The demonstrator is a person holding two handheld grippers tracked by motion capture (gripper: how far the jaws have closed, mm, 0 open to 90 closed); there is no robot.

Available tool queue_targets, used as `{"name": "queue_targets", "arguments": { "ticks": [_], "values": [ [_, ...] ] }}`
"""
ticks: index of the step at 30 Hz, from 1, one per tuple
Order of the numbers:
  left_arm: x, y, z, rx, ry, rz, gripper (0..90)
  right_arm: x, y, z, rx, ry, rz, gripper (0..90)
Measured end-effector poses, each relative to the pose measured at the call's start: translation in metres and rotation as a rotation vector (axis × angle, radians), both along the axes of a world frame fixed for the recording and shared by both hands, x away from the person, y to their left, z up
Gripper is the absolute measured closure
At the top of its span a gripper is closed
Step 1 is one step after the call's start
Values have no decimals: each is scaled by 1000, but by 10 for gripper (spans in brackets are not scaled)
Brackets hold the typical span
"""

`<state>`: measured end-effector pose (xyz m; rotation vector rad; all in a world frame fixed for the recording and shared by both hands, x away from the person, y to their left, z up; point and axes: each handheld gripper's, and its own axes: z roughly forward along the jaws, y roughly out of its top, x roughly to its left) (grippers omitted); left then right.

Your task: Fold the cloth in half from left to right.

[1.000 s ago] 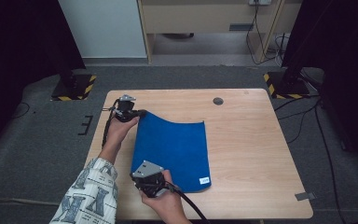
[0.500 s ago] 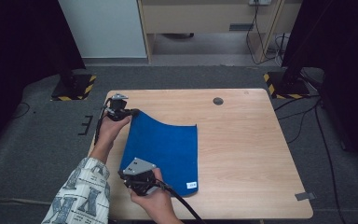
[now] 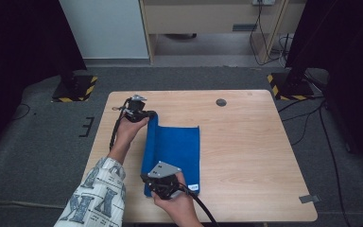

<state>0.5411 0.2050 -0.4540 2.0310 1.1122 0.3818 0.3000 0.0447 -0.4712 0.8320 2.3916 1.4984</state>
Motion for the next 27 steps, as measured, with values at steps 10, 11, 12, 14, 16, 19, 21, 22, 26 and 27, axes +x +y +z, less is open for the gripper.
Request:
{"name": "queue_targets", "arguments": {
  "ticks": [10,11,12,14,16,19,21,22,26,27],
  "values": [
    [2,-39,-9,22,16,-36,868,-5,-30,-1,-8,1,-13,882],
    [2,-42,-10,21,16,-38,867,-5,-33,-2,-9,4,-13,882],
    [2,-45,-11,17,18,-36,867,-6,-35,-2,-8,5,-19,882],
    [2,-49,-13,18,21,-39,868,-6,-40,-4,-18,13,-19,882],
    [2,-54,-15,18,23,-44,867,-7,-46,-6,-29,15,-22,882],
    [1,-62,-18,25,30,-54,867,-7,-51,-7,-33,21,-24,882],
    [1,-65,-19,26,31,-59,867,-8,-54,-9,-35,29,-25,882],
    [0,-67,-19,22,31,-60,866,-8,-55,-10,-44,26,-24,882],
    [-1,-73,-19,15,29,-70,866,-10,-60,-13,-62,26,-27,882],
    [-1,-75,-19,17,28,-73,866,-10,-62,-13,-66,28,-27,882]
  ]
}}
